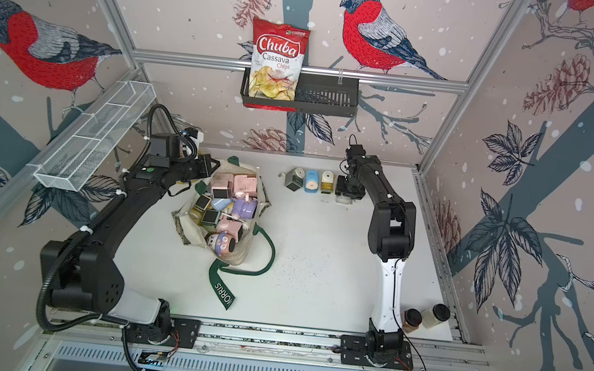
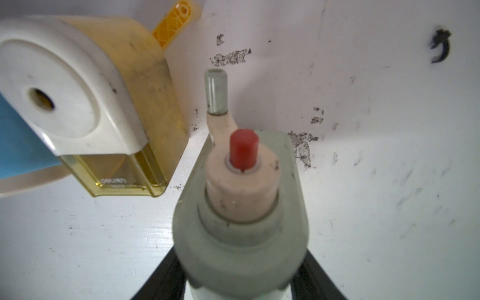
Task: Take out the pencil sharpeners from the tote bags
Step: Place the pencil sharpener at the center of the board.
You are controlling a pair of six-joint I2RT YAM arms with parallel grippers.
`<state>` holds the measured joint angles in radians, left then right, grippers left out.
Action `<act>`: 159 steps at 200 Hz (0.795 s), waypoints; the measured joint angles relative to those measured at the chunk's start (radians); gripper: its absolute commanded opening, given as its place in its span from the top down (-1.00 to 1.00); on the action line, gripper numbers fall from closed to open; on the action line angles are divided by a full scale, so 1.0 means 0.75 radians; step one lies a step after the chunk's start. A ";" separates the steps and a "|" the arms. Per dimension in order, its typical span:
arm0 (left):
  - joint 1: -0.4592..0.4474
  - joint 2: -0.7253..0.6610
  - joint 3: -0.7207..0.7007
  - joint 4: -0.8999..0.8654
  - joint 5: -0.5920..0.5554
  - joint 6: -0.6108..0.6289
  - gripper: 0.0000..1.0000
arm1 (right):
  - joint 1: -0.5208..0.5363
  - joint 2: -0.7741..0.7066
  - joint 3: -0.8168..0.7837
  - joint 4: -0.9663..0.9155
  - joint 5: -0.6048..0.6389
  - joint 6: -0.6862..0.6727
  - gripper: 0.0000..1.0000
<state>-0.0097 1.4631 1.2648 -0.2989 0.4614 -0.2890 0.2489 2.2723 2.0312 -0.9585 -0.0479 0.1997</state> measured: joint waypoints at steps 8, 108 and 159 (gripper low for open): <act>0.001 0.000 0.000 0.000 0.001 0.000 1.00 | 0.000 0.011 0.015 -0.005 -0.004 -0.003 -0.02; 0.003 0.002 0.000 0.000 0.007 0.000 1.00 | 0.020 0.108 0.133 -0.005 0.038 -0.018 -0.24; 0.004 0.002 0.000 0.000 0.007 0.000 1.00 | 0.023 0.129 0.148 -0.021 0.058 -0.018 -0.16</act>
<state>-0.0067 1.4643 1.2648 -0.2989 0.4667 -0.2890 0.2661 2.3688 2.1422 -0.9745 -0.0040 0.1864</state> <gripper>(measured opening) 0.060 0.591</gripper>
